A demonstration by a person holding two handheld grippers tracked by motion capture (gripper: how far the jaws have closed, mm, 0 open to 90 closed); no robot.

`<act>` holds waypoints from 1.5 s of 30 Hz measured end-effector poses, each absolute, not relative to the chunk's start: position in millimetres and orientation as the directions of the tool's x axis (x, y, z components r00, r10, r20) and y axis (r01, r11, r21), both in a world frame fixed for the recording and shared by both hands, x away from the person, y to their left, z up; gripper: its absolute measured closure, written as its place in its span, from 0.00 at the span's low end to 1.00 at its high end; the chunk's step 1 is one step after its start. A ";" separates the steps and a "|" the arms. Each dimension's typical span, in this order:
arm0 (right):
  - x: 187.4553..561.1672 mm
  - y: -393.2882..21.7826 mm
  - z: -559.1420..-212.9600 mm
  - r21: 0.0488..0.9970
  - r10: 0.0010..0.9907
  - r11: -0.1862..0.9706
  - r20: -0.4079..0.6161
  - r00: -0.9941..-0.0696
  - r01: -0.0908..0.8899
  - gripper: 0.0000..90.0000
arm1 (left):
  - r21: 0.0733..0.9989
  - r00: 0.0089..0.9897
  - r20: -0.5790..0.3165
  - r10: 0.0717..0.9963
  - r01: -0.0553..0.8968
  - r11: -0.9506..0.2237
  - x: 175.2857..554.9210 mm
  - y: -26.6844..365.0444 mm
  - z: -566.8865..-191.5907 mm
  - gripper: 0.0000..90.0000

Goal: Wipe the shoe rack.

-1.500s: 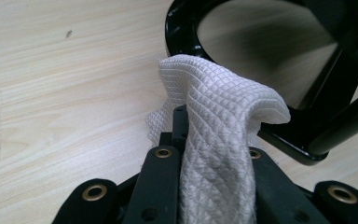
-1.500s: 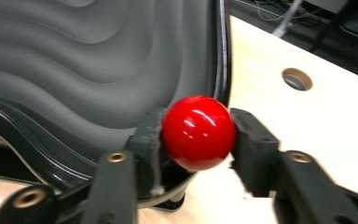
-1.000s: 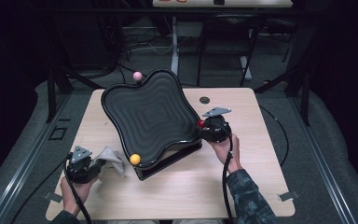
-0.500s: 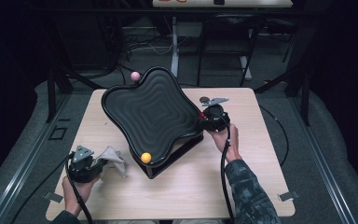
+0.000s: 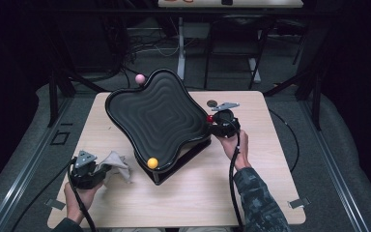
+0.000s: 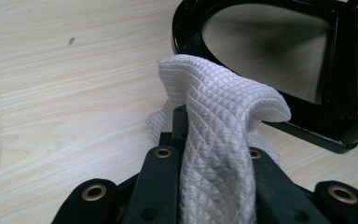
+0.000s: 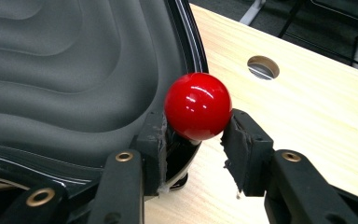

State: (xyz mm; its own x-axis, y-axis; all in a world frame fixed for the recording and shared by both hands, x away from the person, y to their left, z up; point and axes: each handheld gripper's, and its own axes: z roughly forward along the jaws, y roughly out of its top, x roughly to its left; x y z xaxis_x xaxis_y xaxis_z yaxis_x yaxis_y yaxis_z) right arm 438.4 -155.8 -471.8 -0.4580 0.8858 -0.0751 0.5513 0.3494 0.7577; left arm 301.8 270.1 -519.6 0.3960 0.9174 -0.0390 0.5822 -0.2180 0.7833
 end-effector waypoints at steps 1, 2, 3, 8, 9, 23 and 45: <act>439.1 -156.0 -472.2 0.759 0.885 0.347 -0.071 -0.459 0.551 0.68 | 0.782 0.396 -0.040 0.917 0.584 -0.217 301.9 270.1 -519.8 0.93; 440.2 -156.0 -472.4 0.760 0.885 0.350 -0.076 -0.460 0.548 0.68 | 0.782 0.397 -0.039 0.917 0.584 -0.220 302.1 270.0 -519.9 0.93; 441.4 -156.0 -472.3 0.760 0.887 0.346 -0.074 -0.456 0.550 0.68 | 0.781 0.400 -0.040 0.916 0.584 -0.221 302.1 269.7 -519.9 0.93; 446.7 -156.0 -472.7 0.759 0.889 0.348 -0.081 -0.451 0.551 0.68 | 0.784 0.405 -0.039 0.914 0.580 -0.223 301.8 267.8 -519.4 0.93; 447.2 -156.1 -472.7 0.758 0.889 0.348 -0.082 -0.450 0.551 0.68 | 0.782 0.407 -0.039 0.913 0.581 -0.226 301.9 267.8 -519.4 0.93; 456.3 -158.2 -472.5 0.754 0.897 0.336 -0.074 -0.435 0.564 0.69 | 0.783 0.412 -0.042 0.910 0.580 -0.226 302.3 267.0 -519.7 0.93; 434.0 -163.6 -468.9 0.770 0.897 0.285 -0.004 -0.442 0.571 0.50 | 0.782 0.421 -0.045 0.906 0.580 -0.231 302.3 264.7 -519.0 0.93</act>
State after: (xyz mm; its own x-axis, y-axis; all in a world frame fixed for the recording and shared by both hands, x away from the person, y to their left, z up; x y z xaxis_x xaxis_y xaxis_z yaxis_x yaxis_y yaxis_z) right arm 434.0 -163.6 -468.9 -0.4419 0.8971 -0.0045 0.5709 0.2851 0.7699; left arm 302.3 264.7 -519.0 0.4211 0.9059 -0.0451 0.5796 -0.2305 0.7816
